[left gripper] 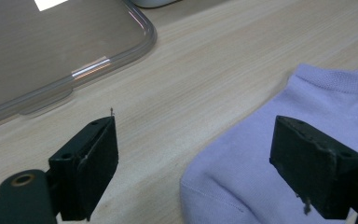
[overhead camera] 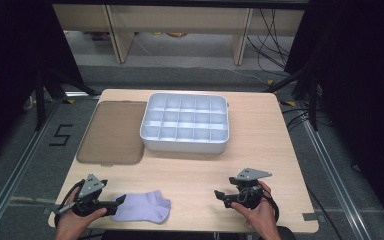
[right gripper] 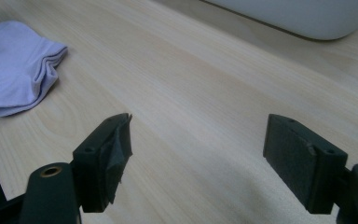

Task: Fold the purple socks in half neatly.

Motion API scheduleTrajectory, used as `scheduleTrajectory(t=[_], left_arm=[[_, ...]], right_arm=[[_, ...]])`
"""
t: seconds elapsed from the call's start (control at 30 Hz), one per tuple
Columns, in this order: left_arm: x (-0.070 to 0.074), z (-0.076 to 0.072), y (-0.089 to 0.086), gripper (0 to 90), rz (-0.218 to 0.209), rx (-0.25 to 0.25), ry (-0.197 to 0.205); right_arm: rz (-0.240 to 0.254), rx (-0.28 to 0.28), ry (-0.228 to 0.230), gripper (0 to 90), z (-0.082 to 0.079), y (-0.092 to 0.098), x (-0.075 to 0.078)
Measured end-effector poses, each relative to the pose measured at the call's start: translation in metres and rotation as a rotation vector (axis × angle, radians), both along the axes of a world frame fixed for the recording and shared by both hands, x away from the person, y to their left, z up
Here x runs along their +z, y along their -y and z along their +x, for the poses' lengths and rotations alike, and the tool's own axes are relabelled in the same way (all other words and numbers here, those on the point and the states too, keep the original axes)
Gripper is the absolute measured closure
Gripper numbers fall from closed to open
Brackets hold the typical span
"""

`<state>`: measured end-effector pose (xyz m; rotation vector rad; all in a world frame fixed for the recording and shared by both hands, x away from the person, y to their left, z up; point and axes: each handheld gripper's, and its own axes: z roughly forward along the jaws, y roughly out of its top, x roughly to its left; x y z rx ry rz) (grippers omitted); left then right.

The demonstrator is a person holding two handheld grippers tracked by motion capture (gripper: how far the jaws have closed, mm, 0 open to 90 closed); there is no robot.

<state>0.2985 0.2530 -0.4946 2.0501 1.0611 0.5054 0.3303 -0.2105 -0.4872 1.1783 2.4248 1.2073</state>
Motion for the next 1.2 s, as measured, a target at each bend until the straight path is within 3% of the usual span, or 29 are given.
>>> scheduleTrajectory(t=[0.1,0.17,0.2,0.33,0.4,0.43,0.47,0.57,0.63,0.67,0.7,0.73,0.77,0.8,0.87,1.0,1.2], left_arm=[[0.001,0.000,-0.001,14.7,0.004,0.001,-0.001],[-0.001,0.000,0.001,14.7,-0.017,0.020,0.000],[0.000,0.000,0.000,14.7,0.003,0.000,0.004],[-0.002,0.000,0.003,14.7,-0.025,0.009,0.007],[-0.001,0.000,0.003,14.8,-0.007,-0.003,0.006],[-0.001,0.000,0.003,14.8,0.004,-0.008,0.005],[0.001,0.000,-0.001,14.7,0.060,-0.038,-0.013],[0.001,0.001,-0.001,14.8,0.066,-0.045,-0.007],[0.001,0.001,0.000,14.8,0.040,-0.030,-0.006],[-0.001,0.000,0.004,14.8,-0.007,0.000,0.008],[-0.001,0.000,0.004,14.9,-0.007,0.000,0.008],[0.001,0.000,0.000,14.9,0.047,-0.030,-0.002],[0.000,0.001,0.000,14.9,0.045,-0.031,0.005],[-0.002,0.000,0.004,15.0,-0.004,0.001,0.011],[-0.001,0.000,0.003,14.9,-0.007,0.006,0.006],[-0.001,0.000,0.004,14.9,-0.013,0.012,0.013],[-0.001,0.000,0.003,15.0,-0.015,0.014,0.006]], right_arm=[[0.005,-0.007,-0.014,24.1,-0.001,-0.001,0.000],[0.000,0.003,0.003,24.1,0.000,-0.001,0.000],[0.001,0.005,0.005,24.5,0.001,-0.001,0.000],[0.001,0.014,0.014,24.6,0.001,-0.004,0.000],[0.015,0.024,0.017,24.8,0.002,-0.005,-0.001],[0.033,0.018,-0.007,25.3,0.000,-0.008,0.000],[0.012,0.022,0.002,25.8,0.001,-0.008,0.001],[0.024,0.055,0.009,32.7,0.000,-0.015,0.002],[0.050,0.091,0.015,37.3,-0.001,-0.021,0.001],[0.059,0.106,0.035,41.0,-0.002,-0.028,0.003],[0.059,0.106,0.035,41.0,-0.002,-0.028,0.003],[0.071,0.118,0.028,43.8,-0.002,-0.031,0.003],[0.083,0.106,0.006,45.7,-0.005,-0.037,0.004],[0.078,0.120,0.032,46.4,-0.003,-0.041,0.003],[0.109,0.156,0.005,46.9,-0.005,-0.055,0.002],[0.116,0.194,0.004,48.7,-0.007,-0.069,0.002],[0.061,0.291,-0.006,53.2,-0.008,-0.105,-0.002]])
